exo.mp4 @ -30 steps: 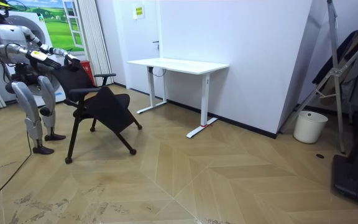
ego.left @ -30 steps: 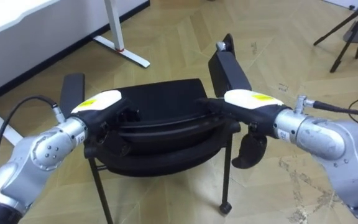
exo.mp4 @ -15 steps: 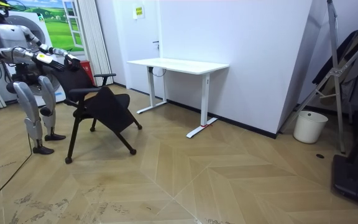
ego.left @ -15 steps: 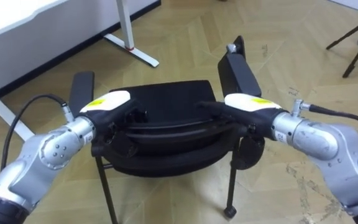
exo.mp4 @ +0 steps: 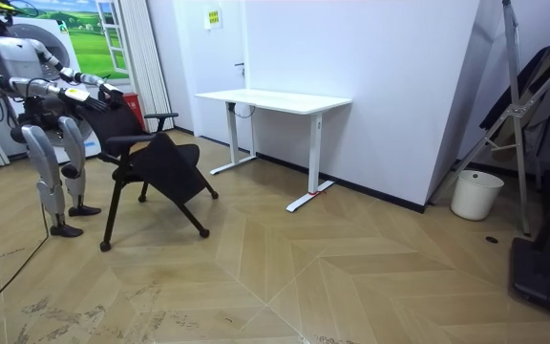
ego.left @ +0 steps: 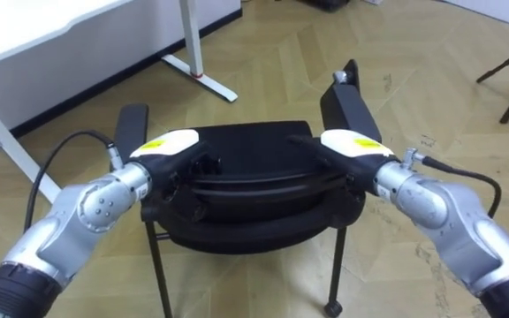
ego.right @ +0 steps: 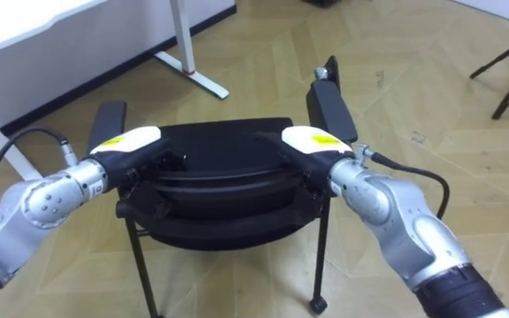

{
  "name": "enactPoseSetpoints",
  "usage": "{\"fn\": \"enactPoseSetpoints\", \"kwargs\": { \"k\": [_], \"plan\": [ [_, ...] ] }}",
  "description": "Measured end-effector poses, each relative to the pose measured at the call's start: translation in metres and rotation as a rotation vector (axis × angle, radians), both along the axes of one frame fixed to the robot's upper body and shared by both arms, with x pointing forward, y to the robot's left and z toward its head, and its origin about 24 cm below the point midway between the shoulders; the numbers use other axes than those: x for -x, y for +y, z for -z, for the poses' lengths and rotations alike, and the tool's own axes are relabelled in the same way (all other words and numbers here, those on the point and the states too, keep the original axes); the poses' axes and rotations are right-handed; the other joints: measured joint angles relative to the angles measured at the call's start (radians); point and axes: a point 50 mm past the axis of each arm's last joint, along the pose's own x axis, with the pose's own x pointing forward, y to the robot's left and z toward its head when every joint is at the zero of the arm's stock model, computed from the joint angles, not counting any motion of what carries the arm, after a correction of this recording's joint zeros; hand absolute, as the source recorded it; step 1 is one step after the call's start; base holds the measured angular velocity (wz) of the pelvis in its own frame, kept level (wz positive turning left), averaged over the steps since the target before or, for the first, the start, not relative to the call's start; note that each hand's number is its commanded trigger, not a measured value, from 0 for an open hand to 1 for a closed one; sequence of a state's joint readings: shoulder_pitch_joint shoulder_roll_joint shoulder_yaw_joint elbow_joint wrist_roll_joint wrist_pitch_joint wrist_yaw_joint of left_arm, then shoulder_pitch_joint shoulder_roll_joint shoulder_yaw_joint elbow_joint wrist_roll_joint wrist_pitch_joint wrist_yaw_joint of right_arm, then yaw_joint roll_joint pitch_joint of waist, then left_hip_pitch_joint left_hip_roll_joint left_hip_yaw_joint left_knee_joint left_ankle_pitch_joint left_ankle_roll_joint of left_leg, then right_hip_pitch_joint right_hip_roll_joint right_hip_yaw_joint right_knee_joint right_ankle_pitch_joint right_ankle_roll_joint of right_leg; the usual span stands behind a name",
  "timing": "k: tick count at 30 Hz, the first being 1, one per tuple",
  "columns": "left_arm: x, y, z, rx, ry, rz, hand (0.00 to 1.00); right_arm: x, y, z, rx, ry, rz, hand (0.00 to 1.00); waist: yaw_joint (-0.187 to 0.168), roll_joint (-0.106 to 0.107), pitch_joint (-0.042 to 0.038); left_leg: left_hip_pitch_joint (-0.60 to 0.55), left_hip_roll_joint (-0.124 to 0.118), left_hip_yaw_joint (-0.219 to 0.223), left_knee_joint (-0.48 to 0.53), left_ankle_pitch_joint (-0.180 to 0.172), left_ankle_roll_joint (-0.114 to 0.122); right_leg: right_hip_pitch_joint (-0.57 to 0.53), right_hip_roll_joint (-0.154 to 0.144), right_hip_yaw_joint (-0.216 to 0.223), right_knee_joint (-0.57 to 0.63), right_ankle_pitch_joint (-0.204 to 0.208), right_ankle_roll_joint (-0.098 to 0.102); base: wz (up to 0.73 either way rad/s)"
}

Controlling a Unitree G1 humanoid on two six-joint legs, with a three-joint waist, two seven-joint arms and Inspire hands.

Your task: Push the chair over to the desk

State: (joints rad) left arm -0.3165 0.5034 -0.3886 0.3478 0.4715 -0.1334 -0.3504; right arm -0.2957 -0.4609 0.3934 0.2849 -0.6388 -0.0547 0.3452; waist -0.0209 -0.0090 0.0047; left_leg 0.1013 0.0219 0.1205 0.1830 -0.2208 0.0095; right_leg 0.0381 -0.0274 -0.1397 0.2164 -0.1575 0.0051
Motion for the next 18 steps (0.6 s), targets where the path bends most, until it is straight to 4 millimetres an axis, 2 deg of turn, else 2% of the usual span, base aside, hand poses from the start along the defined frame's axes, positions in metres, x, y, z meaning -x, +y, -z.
{"fn": "enactPoseSetpoints", "kwargs": {
  "k": [9,13,18],
  "plan": [
    [0.000,-0.001,0.001,0.003,0.002,-0.002,1.00,-0.003,0.000,0.010,-0.031,-0.066,0.051,1.00,-0.007,0.005,-0.0005,-0.005,-0.001,-0.015,0.006,0.000,0.000,0.002,-0.003,-0.011,-0.001,0.000,0.000,0.03],
    [0.001,-0.002,0.002,0.015,0.002,-0.002,1.00,-0.002,0.000,0.012,0.005,-0.099,0.027,1.00,-0.006,0.013,-0.0012,-0.005,-0.001,-0.020,0.006,0.000,0.000,0.009,-0.003,-0.018,-0.009,0.000,0.000,0.05],
    [0.001,-0.002,0.003,0.015,0.001,-0.004,1.00,-0.001,0.000,0.013,0.001,-0.109,0.029,1.00,-0.012,0.012,-0.0008,-0.005,-0.002,-0.026,0.008,0.000,0.000,0.015,-0.004,-0.025,-0.012,0.000,-0.001,0.04]
  ]
}}
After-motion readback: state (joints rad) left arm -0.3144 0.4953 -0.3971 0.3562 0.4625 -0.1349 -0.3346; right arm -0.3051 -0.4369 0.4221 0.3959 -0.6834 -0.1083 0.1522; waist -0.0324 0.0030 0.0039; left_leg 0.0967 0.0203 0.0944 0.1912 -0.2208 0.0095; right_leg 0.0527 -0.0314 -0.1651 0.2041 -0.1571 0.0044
